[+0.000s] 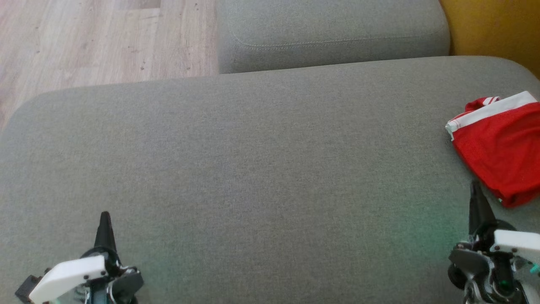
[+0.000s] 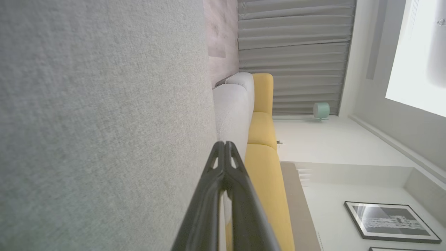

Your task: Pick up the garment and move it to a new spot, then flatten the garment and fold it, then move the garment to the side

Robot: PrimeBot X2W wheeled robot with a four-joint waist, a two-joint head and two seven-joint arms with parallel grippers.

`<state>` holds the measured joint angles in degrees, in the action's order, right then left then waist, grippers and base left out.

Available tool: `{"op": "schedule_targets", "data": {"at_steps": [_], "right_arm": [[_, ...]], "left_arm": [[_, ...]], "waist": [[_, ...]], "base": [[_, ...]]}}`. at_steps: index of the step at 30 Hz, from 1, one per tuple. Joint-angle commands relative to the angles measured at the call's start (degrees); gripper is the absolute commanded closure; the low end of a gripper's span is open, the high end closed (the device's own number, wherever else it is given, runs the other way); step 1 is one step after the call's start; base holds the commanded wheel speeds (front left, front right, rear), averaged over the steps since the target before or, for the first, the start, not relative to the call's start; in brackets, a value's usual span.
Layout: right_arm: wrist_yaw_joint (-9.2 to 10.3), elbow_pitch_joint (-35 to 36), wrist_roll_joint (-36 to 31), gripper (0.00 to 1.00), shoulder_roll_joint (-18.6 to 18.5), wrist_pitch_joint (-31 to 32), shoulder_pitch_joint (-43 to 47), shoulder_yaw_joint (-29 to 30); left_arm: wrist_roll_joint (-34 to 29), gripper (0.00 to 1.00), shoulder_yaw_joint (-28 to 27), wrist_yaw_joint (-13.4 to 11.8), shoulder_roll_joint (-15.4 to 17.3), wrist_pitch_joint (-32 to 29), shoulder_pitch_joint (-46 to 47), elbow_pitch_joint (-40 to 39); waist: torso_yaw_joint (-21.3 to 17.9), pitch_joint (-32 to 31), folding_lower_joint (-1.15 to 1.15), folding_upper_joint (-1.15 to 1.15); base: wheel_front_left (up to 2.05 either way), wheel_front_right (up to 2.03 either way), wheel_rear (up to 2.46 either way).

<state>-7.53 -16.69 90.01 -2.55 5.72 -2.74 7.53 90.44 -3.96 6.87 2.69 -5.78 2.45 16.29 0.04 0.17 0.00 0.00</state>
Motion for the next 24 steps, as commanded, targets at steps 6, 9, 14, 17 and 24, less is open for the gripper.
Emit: {"op": "schedule_targets", "data": {"at_steps": [6,9,14,17,24], "right_arm": [[0.04,2.7,2.1,1.0,-0.3,0.8,-3.4,-1.0],[0.04,2.7,2.1,1.0,-0.3,0.8,-3.4,-1.0],[0.04,2.7,2.1,1.0,-0.3,0.8,-3.4,-1.0],[0.04,2.7,2.1,1.0,-0.3,0.8,-3.4,-1.0],[0.04,2.7,2.2,1.0,-0.3,0.8,-3.4,-1.0]], "left_arm": [[1.8,1.0,-2.5,0.6,0.3,-0.7,3.7,-2.2],[1.8,1.0,-2.5,0.6,0.3,-0.7,3.7,-2.2],[1.7,1.0,-2.5,0.6,0.3,-0.7,3.7,-2.2],[1.7,1.0,-2.5,0.6,0.3,-0.7,3.7,-2.2],[1.7,1.0,-2.5,0.6,0.2,-0.7,3.7,-2.2]], "waist": [[0.0,0.0,0.0,0.0],[0.0,0.0,0.0,0.0],[0.0,0.0,0.0,0.0],[0.0,0.0,0.0,0.0],[0.0,0.0,0.0,0.0]], "base": [[0.0,0.0,0.0],[0.0,0.0,0.0],[0.0,0.0,0.0],[0.0,0.0,0.0],[0.0,0.0,0.0]]}}
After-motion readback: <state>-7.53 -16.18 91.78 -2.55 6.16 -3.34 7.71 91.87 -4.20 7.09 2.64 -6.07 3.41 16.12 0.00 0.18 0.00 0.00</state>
